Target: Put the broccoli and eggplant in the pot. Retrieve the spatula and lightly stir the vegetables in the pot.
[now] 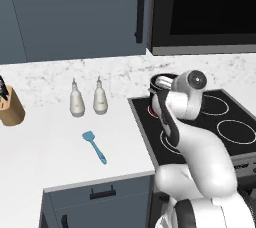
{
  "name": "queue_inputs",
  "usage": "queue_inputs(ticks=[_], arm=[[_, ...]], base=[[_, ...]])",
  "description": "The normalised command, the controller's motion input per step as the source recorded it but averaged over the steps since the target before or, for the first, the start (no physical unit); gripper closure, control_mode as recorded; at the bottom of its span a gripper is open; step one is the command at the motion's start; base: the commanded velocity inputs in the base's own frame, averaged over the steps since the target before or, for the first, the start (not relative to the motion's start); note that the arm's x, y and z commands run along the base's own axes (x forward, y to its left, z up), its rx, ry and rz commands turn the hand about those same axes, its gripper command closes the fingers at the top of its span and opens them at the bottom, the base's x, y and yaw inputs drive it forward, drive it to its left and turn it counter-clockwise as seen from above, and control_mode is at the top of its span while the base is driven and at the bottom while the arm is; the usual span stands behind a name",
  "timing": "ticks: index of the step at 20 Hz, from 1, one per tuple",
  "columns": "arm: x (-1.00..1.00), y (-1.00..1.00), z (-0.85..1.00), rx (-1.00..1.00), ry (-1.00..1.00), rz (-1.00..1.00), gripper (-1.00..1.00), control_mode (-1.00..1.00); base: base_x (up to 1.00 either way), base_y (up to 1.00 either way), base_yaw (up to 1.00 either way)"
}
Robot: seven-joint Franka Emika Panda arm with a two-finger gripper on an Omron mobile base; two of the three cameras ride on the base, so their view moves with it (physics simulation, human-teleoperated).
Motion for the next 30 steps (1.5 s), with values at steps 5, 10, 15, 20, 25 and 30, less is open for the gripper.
queue_inputs(ticks=[5,10,15,20,25,30], arm=[[-0.27,0.7,0.64,0.0,0.47,0.11,-1.0,-1.0],[-0.09,0.71,-0.13,-0.04,0.44,0.25,-1.0,-1.0],[-0.05,0.64,-0.93,-0.2,0.19,0.68,-1.0,-1.0],[-0.34,0.31,-0.99,-0.23,0.05,0.98,-1.0,-1.0],[-0.4,0.15,-0.66,-0.22,0.0,1.0,-1.0,-1.0],[-0.29,0.05,-0.06,-0.24,0.0,1.0,-1.0,-1.0]], base=[[0.0,0.0,0.0],[0.0,0.0,0.0],[0.0,0.0,0.0],[0.0,0.0,0.0],[0.0,0.0,0.0],[0.0,0.0,0.0]])
